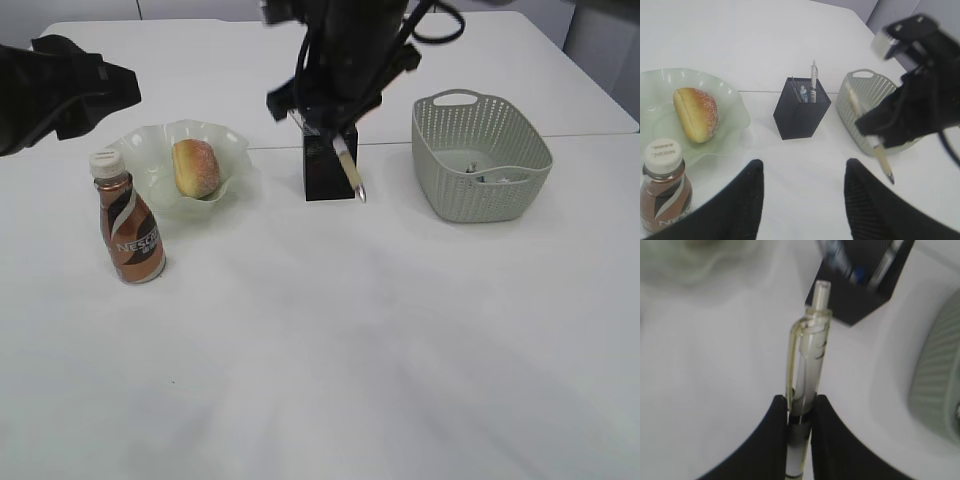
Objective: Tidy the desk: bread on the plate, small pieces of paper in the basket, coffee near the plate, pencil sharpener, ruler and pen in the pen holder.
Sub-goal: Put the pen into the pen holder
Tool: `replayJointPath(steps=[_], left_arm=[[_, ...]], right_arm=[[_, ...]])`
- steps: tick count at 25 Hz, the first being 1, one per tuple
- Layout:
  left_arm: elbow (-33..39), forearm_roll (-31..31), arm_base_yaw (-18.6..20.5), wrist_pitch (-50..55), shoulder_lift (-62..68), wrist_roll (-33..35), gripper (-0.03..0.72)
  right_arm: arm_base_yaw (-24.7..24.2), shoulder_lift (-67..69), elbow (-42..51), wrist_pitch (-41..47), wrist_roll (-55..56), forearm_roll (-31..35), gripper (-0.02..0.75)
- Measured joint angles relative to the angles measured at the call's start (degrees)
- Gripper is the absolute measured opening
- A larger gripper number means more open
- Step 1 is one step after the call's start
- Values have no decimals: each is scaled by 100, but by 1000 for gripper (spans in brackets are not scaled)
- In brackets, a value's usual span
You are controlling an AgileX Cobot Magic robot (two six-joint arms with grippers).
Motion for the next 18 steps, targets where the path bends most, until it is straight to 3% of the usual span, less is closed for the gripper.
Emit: replayJointPath(steps=[6, 11, 18], left_arm=[[0, 0, 0, 0, 0, 0, 380], [0, 0, 0, 0, 0, 0, 380], [0, 0, 0, 0, 0, 0, 379]], right_arm=[[0, -886, 0, -1114, -57, -701, 88], [-15, -1076, 61, -2060, -81, -814, 88], [-80, -1216, 1194, -3899, -31, -1313, 88]])
